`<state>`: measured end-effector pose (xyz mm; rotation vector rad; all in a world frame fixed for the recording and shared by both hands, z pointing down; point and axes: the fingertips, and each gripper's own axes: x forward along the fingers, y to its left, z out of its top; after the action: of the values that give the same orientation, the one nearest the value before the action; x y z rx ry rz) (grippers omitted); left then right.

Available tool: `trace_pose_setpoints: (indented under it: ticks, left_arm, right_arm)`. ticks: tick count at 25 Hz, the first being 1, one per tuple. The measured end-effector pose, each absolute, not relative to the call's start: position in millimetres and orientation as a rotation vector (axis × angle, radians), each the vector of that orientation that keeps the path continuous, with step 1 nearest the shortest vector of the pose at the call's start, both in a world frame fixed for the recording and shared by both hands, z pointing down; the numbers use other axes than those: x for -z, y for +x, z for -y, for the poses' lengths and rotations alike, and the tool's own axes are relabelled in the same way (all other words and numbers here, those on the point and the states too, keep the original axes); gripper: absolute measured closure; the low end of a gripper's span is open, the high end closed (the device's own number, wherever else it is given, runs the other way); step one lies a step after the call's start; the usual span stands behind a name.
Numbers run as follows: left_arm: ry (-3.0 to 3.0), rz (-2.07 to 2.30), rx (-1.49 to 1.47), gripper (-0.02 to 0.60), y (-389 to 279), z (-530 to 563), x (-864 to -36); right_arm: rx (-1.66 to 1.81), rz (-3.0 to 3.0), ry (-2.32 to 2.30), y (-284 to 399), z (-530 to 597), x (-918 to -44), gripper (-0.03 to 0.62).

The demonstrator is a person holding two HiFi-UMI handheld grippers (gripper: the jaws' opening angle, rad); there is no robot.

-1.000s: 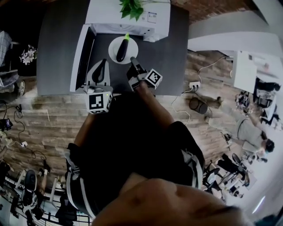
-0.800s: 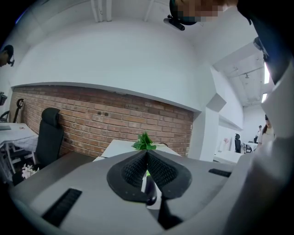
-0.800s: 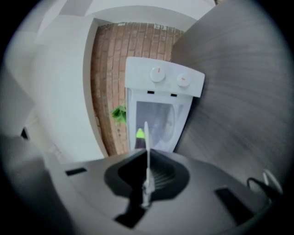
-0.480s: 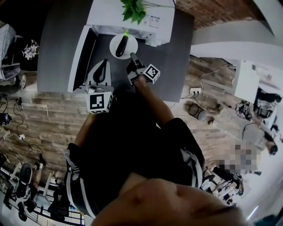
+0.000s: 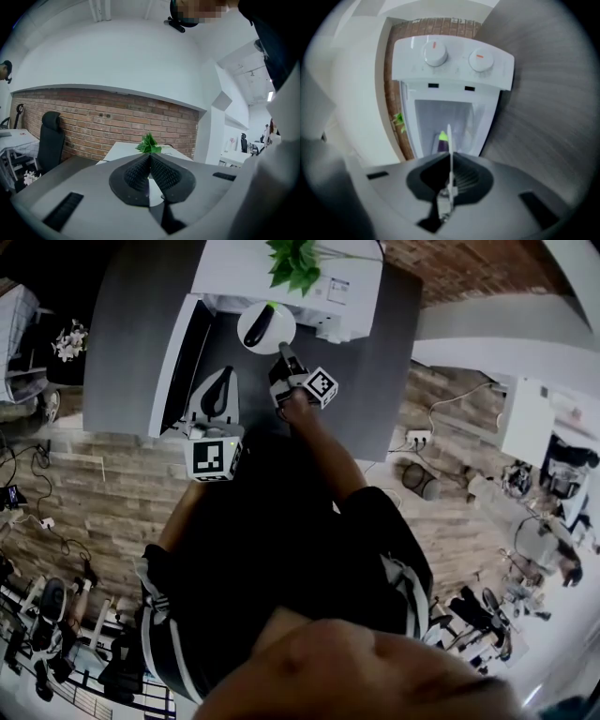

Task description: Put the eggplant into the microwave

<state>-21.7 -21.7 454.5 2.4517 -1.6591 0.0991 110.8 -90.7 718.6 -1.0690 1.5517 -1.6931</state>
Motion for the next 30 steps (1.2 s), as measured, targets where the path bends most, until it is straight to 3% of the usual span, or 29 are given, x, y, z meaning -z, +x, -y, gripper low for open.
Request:
trace_pose_setpoints:
  ticks: [30]
  left_arm:
    - [2.407,1.614,-0.139,0.545,-39,68,-478]
  right_arm:
    - [1.703,-1.458,-1.132,100,156,-772,0.556]
